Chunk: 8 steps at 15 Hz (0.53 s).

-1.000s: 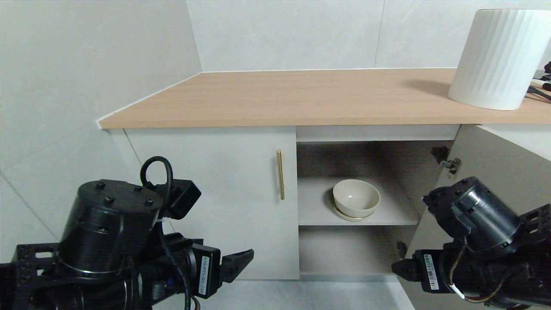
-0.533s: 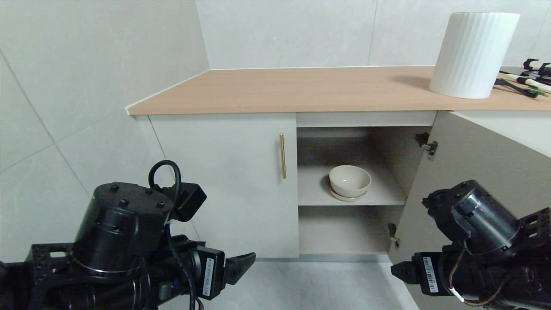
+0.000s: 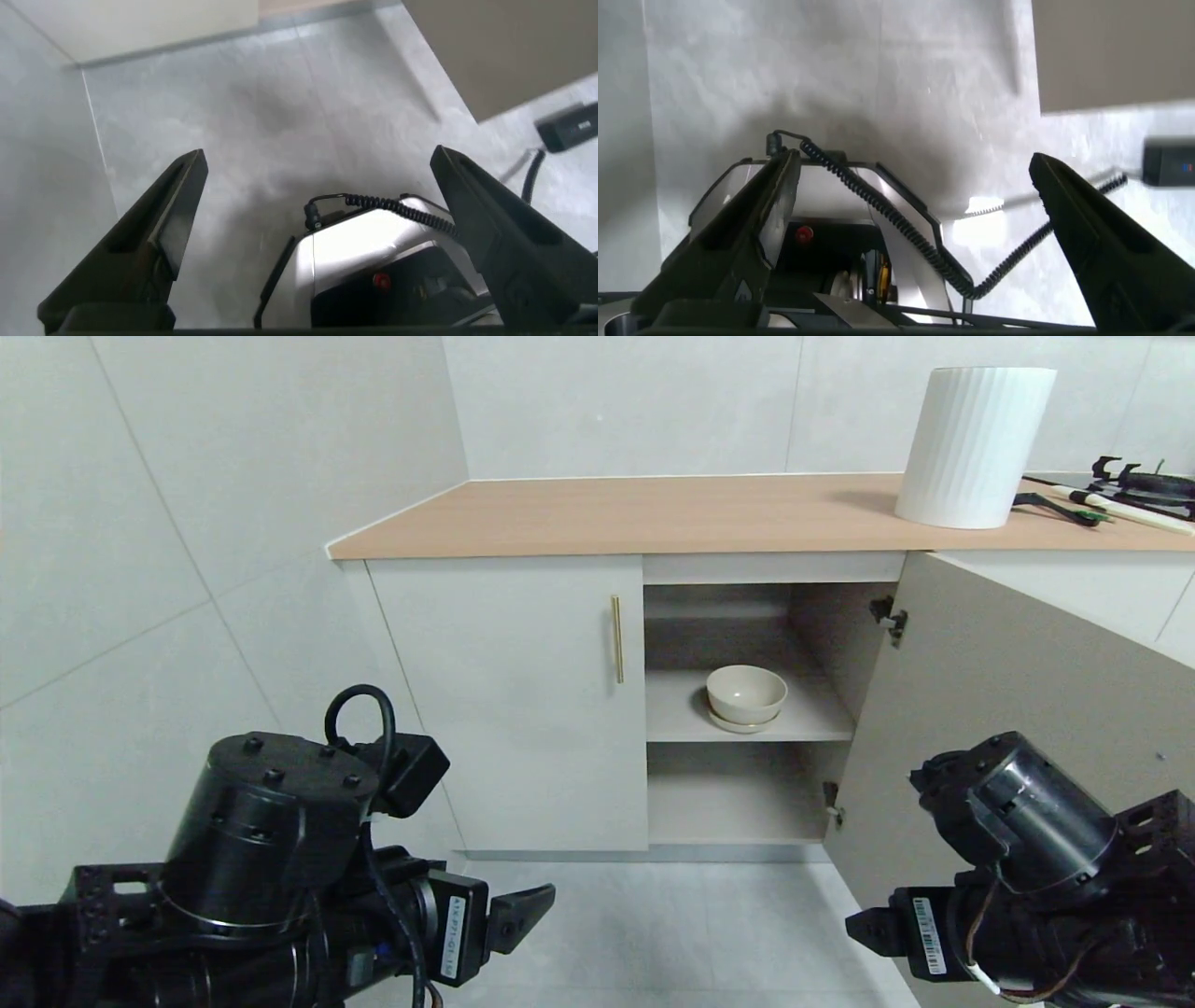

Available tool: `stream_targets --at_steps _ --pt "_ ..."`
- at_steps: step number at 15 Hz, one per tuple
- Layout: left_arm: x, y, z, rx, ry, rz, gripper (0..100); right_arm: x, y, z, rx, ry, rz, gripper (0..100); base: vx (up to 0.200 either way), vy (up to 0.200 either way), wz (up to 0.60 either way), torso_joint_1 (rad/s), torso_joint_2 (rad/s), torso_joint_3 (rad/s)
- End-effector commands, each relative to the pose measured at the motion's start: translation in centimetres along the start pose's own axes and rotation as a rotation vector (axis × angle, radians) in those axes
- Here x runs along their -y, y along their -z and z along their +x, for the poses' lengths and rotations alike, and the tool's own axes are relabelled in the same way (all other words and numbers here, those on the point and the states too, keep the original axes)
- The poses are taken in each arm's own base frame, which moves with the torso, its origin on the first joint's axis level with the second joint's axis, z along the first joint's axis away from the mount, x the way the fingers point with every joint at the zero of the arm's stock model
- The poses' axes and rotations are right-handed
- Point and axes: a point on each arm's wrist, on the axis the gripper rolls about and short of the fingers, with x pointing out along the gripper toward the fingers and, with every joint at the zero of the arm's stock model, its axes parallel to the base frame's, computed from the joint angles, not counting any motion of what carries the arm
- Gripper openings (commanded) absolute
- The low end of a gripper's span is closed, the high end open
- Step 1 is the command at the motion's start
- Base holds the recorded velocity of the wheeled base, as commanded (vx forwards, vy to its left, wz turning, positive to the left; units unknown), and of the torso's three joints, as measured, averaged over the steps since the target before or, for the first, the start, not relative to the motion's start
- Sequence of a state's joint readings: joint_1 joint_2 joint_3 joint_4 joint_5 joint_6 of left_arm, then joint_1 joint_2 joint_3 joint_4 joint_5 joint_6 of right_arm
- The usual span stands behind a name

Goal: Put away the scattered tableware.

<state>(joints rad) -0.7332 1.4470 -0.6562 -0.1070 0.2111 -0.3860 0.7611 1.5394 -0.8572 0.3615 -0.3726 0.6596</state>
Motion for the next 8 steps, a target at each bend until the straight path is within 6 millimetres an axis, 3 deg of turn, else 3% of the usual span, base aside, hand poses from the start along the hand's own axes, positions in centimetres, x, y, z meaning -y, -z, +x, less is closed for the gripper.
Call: stream_targets --at_steps 1,2,6,8 --pt "0.0 0.0 0.1 -0.003 -0.002 0.000 100 0.0 0.0 0.1 -0.004 0.003 -0.002 100 -0.200 0.000 0.00 0.007 0.00 -0.002" --pt "0.0 0.0 0.0 -0.001 -0.001 0.000 100 0.2 0.1 -0.2 0.003 -0.002 0.002 100 -0.200 0.000 0.00 0.002 -0.01 0.002" --pt "0.0 0.0 -0.1 0.005 0.000 0.000 100 1.7 0.4 -2.8 0.068 -0.049 0.030 100 0.000 0.000 0.00 0.000 0.00 0.000" --pt "0.0 0.0 -0.1 0.007 -0.001 0.000 100 3.5 1.2 -3.9 0.087 -0.049 0.059 100 0.000 0.000 0.00 0.000 0.00 0.000"
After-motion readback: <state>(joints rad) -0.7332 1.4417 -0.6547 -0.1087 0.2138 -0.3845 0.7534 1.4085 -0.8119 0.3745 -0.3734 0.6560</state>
